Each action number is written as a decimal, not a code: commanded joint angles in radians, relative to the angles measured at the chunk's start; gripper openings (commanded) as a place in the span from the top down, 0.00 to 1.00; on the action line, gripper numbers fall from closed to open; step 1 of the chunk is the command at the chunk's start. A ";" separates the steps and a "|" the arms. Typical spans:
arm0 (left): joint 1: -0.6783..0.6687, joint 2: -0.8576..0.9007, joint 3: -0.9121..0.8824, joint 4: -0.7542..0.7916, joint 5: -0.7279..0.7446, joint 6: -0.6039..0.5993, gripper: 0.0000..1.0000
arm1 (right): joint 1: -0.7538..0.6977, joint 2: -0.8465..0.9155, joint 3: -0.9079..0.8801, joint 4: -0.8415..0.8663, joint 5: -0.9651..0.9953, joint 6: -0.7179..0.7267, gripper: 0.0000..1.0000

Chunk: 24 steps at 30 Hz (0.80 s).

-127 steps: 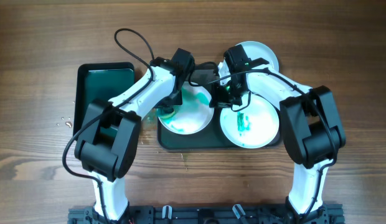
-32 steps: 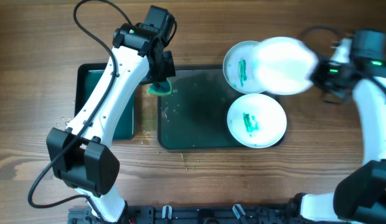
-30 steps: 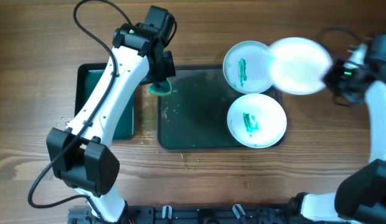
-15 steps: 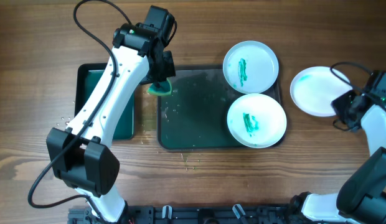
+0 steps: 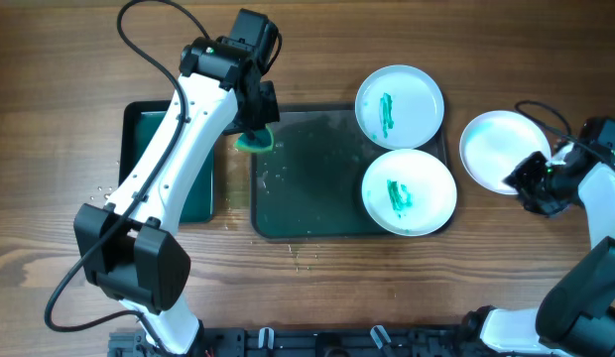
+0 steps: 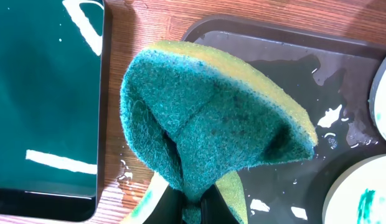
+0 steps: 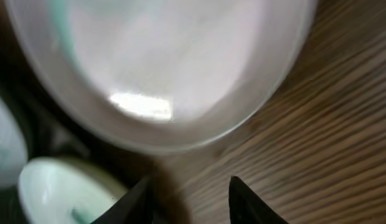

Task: Clean dirty plates on tray and stack at the side
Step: 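Set the plate down on the table right of the tray and release, then move the right gripper to grasp the rim of the lower plate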

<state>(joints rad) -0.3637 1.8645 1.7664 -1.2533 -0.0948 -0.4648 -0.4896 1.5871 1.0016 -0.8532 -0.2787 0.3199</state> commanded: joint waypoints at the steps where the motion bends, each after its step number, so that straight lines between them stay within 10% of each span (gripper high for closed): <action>1: 0.001 -0.013 0.012 0.003 0.009 0.016 0.96 | 0.076 -0.015 0.011 -0.079 -0.117 -0.146 0.61; 24: 0.001 -0.013 0.012 -0.001 0.009 0.016 0.96 | 0.290 -0.013 -0.179 0.105 0.043 -0.111 0.96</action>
<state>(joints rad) -0.3637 1.8645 1.7664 -1.2537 -0.0948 -0.4648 -0.1997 1.5871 0.8371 -0.7593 -0.2684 0.2119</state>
